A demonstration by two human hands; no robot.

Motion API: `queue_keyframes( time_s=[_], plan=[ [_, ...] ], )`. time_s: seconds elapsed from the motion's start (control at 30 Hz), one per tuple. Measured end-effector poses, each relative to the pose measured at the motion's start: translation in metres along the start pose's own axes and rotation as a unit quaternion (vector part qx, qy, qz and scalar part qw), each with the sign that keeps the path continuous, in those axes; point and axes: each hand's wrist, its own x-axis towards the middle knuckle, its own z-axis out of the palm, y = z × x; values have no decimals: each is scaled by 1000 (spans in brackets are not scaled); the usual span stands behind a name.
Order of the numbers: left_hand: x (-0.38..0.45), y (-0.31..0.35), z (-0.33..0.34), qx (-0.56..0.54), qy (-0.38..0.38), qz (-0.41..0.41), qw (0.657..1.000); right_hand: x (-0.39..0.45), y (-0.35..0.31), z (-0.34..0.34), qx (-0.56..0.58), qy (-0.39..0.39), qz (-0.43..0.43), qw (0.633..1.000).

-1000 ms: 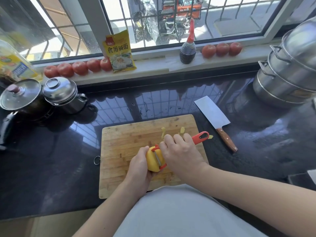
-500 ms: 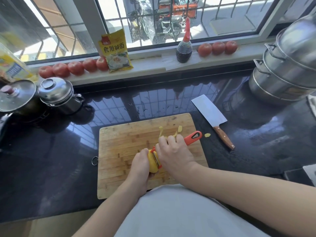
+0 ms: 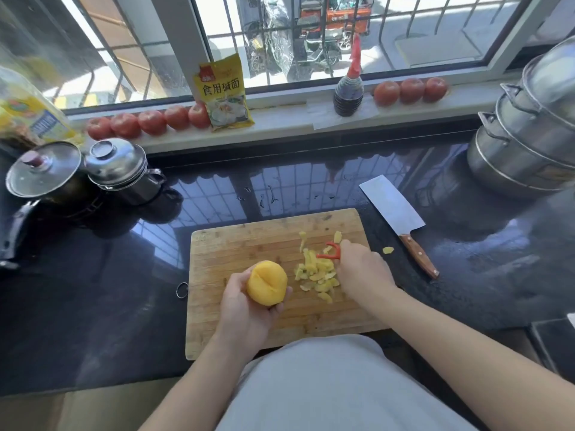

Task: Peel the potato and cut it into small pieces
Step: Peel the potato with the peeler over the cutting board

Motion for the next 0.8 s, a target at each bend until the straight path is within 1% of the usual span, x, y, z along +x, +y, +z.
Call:
queue_keyframes(
  time_s=[0.03,0.07,0.1,0.13,0.17,0.2,0.23,0.27,0.3,0.33,0.37,0.4,0.43,0.5,0.57,0.7,0.8],
  plan=[
    [0,0,-2,-7,-16,-1,1000,1,3,0,66,45,9,997],
    [-1,1,-3,-9,-29,-1,1000,2,6,2,101,83,9,991],
    [-2,1,-3,-9,-39,-1,999,2,11,4,116,98,16,988],
    [-3,2,-2,-7,-47,-2,999,3,14,6,86,73,17,993],
    [-3,1,-2,-5,-52,-5,999,3,15,8,42,0,43,998],
    [-2,1,-2,-4,-55,-9,998,2,18,11,14,-52,68,996],
    [-3,2,-1,-1,-58,-11,998,-1,19,11,18,-76,81,994],
    [-3,3,-1,2,-62,-12,998,-4,19,10,66,-57,79,993],
    [-3,5,0,4,-66,-9,998,-6,16,7,147,-21,65,987],
    [-2,5,0,7,-67,-7,998,-10,9,3,229,13,31,973],
    [-1,4,0,10,-64,-6,998,-16,0,-3,297,24,-6,955],
    [0,2,0,14,-58,-5,998,-20,-10,-7,340,19,-51,939],
    [2,0,1,20,-49,-4,999,-24,-20,-10,359,9,-93,929],
    [3,-3,4,42,-33,5,999,-23,-31,-7,351,-11,-159,923],
    [3,-6,5,67,-30,22,997,-18,-34,0,321,-23,-197,926],
    [1,-7,6,84,-34,46,995,-15,-36,4,310,-27,-214,926],
    [1,-8,3,102,-38,48,993,-15,-34,3,294,-32,-226,928]
  ],
)
